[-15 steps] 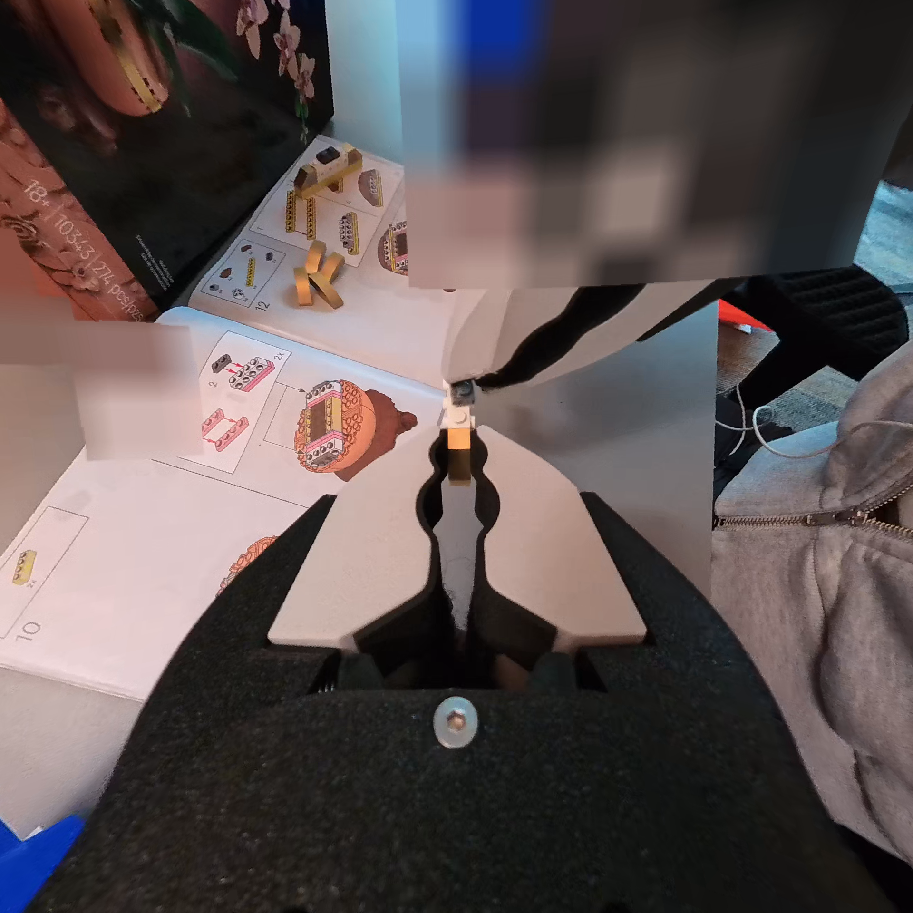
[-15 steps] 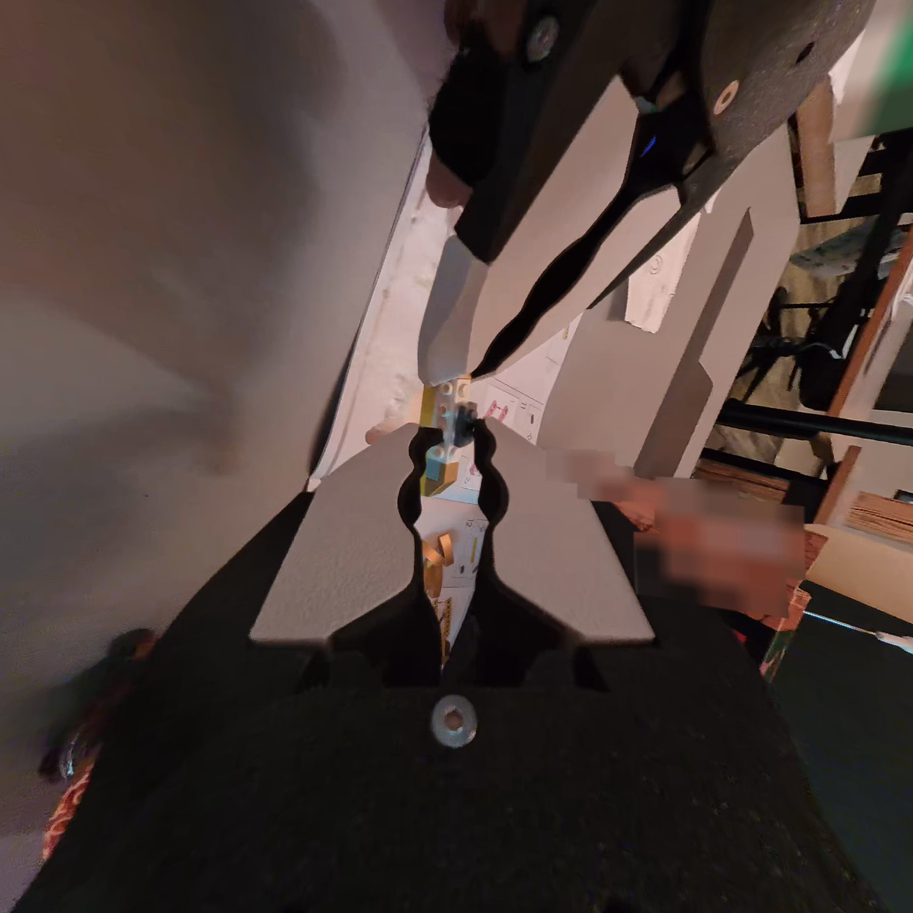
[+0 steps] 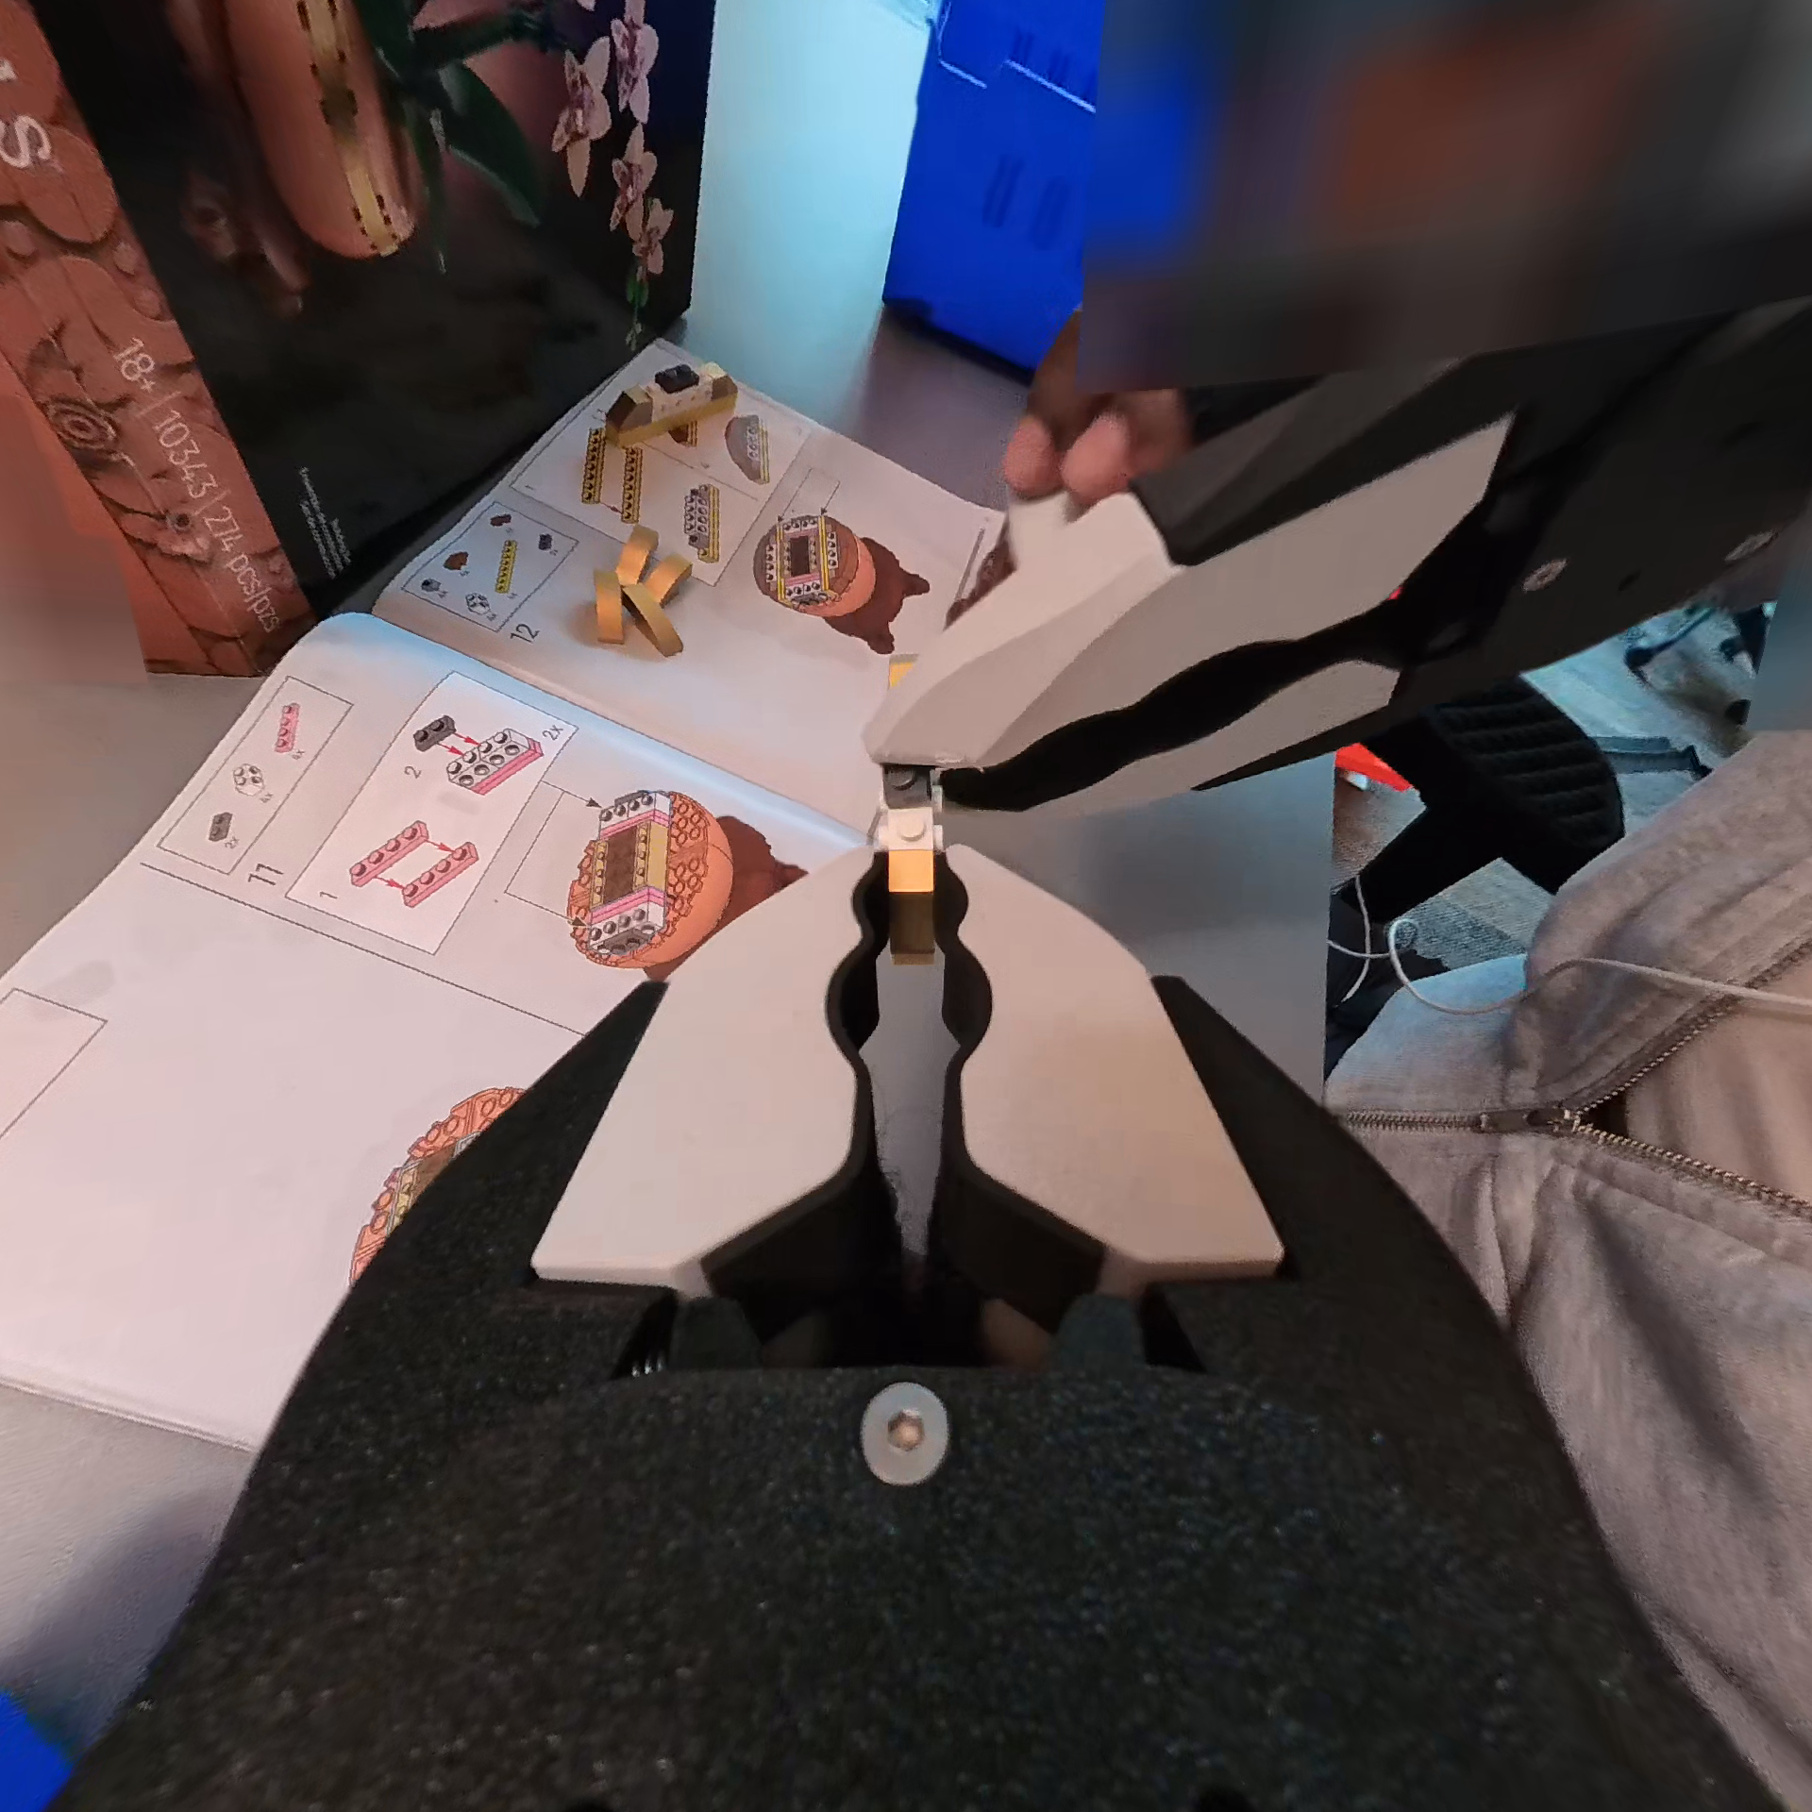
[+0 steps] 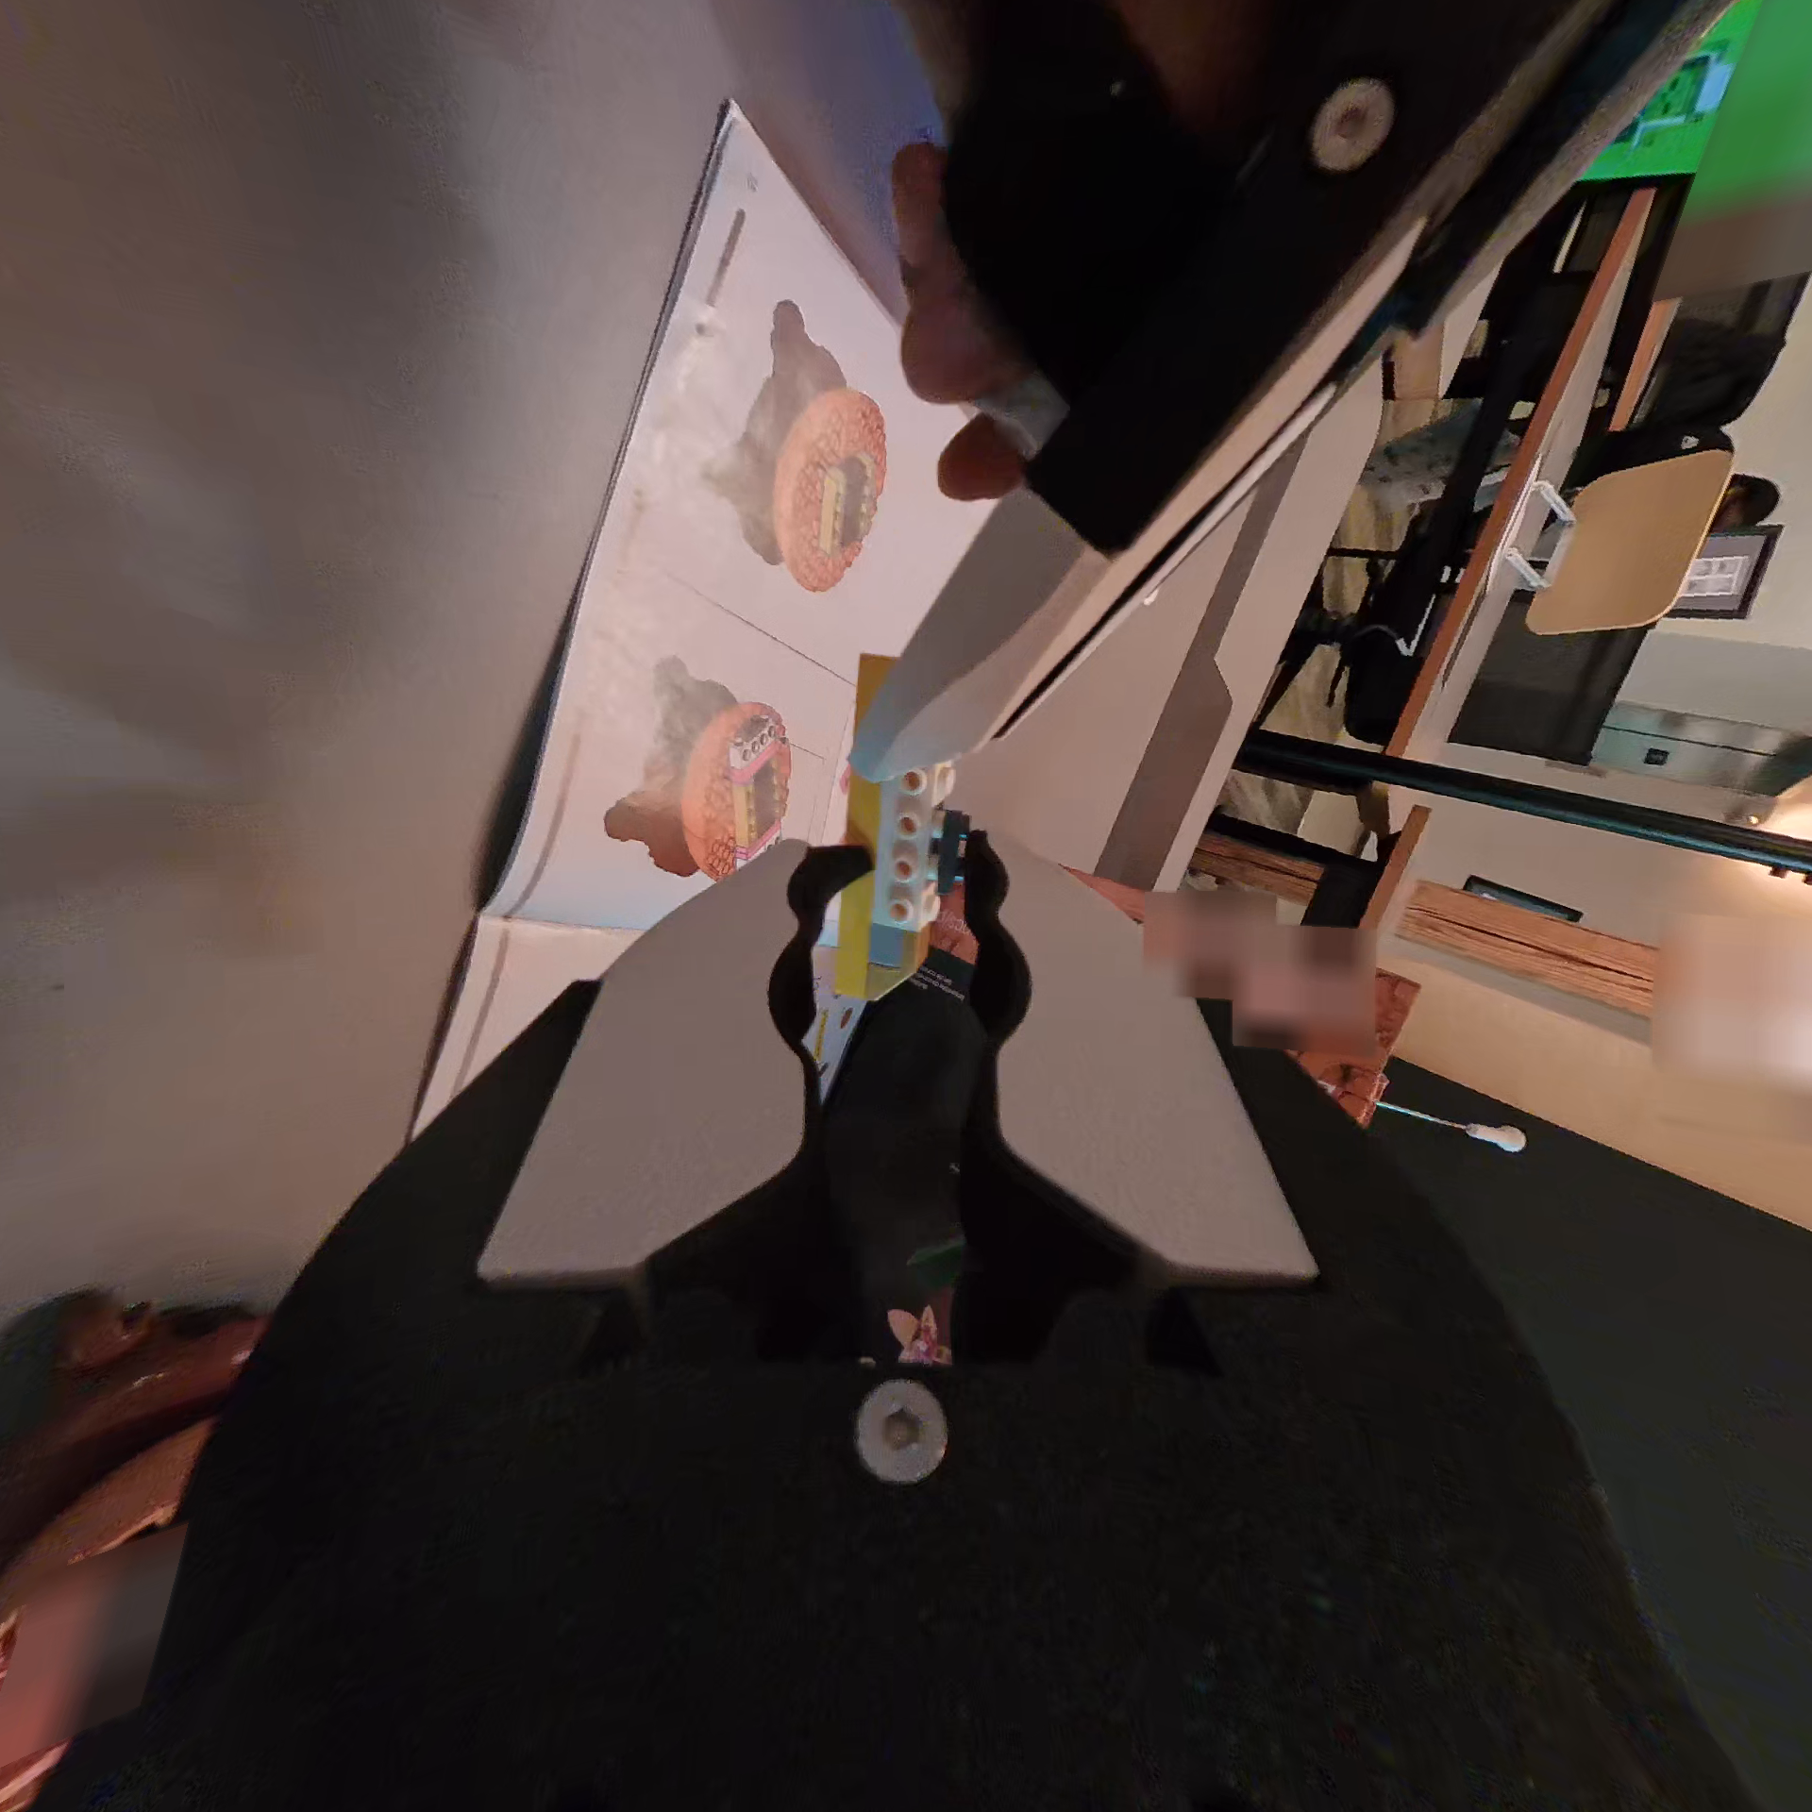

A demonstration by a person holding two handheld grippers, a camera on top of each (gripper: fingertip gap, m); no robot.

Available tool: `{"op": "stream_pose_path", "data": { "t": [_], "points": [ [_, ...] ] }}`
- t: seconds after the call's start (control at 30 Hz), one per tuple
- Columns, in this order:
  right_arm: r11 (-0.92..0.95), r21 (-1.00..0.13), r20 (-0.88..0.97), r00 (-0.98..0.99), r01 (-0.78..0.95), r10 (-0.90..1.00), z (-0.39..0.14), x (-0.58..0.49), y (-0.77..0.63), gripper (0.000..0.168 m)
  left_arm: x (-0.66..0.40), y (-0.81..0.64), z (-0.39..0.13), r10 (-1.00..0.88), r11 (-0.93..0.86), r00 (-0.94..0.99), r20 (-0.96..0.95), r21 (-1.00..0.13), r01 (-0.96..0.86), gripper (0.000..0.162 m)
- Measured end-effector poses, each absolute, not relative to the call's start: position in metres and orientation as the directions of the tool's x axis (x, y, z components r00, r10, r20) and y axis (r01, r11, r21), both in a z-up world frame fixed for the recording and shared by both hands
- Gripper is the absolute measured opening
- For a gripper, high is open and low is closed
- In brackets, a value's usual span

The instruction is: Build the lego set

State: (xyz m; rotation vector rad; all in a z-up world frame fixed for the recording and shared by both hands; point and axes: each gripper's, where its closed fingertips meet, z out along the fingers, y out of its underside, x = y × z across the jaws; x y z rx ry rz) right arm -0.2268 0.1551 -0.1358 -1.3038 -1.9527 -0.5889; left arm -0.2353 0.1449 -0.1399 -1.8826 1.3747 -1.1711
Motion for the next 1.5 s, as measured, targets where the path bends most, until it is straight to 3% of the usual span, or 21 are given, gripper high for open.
{"op": "stream_pose_path", "data": {
  "t": [0.27,0.47,0.67,0.9,1.03,1.2,1.37,1.5],
  "points": [
    [0.392,-0.029,0.759,-0.235,0.920,0.608,-0.138,-0.225,0.155,0.040,-0.234,0.148,-0.137,-0.930,-0.362,0.118,0.349,-0.805,-0.469,0.007],
    [0.410,0.022,0.838,-0.240,0.912,0.490,-0.126,-0.226,0.162,0.025,-0.232,0.148,-0.131,-0.920,-0.386,0.116,0.375,-0.811,-0.440,0.007],
    [0.418,0.199,0.913,-0.323,0.886,0.250,-0.113,-0.227,0.166,0.023,-0.231,0.149,-0.121,-0.895,-0.438,0.101,0.435,-0.814,-0.380,0.007],
    [0.425,0.186,0.917,-0.312,0.886,0.247,-0.112,-0.225,0.164,0.022,-0.229,0.146,-0.121,-0.893,-0.442,0.101,0.439,-0.808,-0.390,0.007],
    [0.426,0.118,0.908,-0.271,0.897,0.318,-0.113,-0.222,0.162,0.022,-0.226,0.144,-0.121,-0.895,-0.436,0.105,0.433,-0.804,-0.404,0.008],
    [0.412,-0.056,0.875,-0.154,0.910,0.459,-0.112,-0.221,0.159,0.022,-0.225,0.139,-0.119,-0.931,-0.353,0.076,0.356,-0.832,-0.427,0.015],
    [0.342,-0.248,0.749,-0.045,0.906,0.662,-0.114,-0.221,0.154,0.022,-0.228,0.146,-0.119,-0.994,-0.037,0.111,-0.016,-0.889,-0.456,0.038],
    [0.302,-0.332,0.639,-0.023,0.894,0.769,-0.117,-0.222,0.147,0.022,-0.225,0.140,-0.115,-0.953,0.219,0.089,-0.291,-0.860,-0.461,0.034]
  ]
}}
